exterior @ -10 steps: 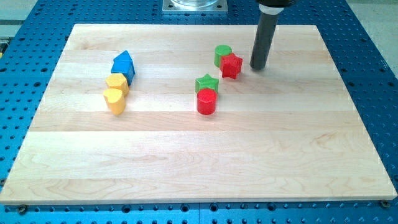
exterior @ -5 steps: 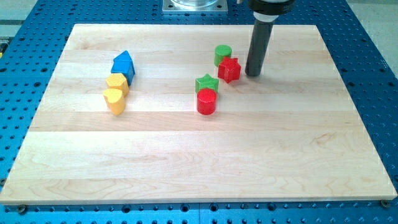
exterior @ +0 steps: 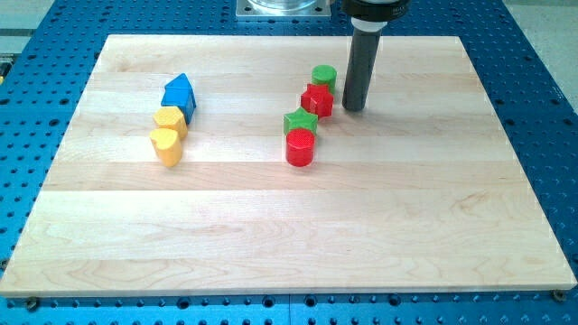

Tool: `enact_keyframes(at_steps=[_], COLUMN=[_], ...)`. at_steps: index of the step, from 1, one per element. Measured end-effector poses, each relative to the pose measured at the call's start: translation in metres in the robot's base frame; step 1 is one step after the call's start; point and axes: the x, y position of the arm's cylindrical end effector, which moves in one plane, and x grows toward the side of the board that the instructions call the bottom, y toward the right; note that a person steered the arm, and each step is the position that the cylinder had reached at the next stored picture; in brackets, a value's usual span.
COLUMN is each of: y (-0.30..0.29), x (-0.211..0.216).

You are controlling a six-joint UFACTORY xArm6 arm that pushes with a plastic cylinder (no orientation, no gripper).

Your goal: Adjust the green blocks and red blocks to form a vertical line

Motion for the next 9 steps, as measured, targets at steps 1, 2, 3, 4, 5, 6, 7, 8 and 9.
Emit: enact_keyframes(at_steps=[1,2,3,4,5,6,7,8,9], y=[-0.014,-0.026,-0.027,-0.032,-0.032,-0.033,-0.047,-0.047,-0.047], x=[0.0,0.0,0.0,0.0,0.0,0.0,0.0,0.0,0.0])
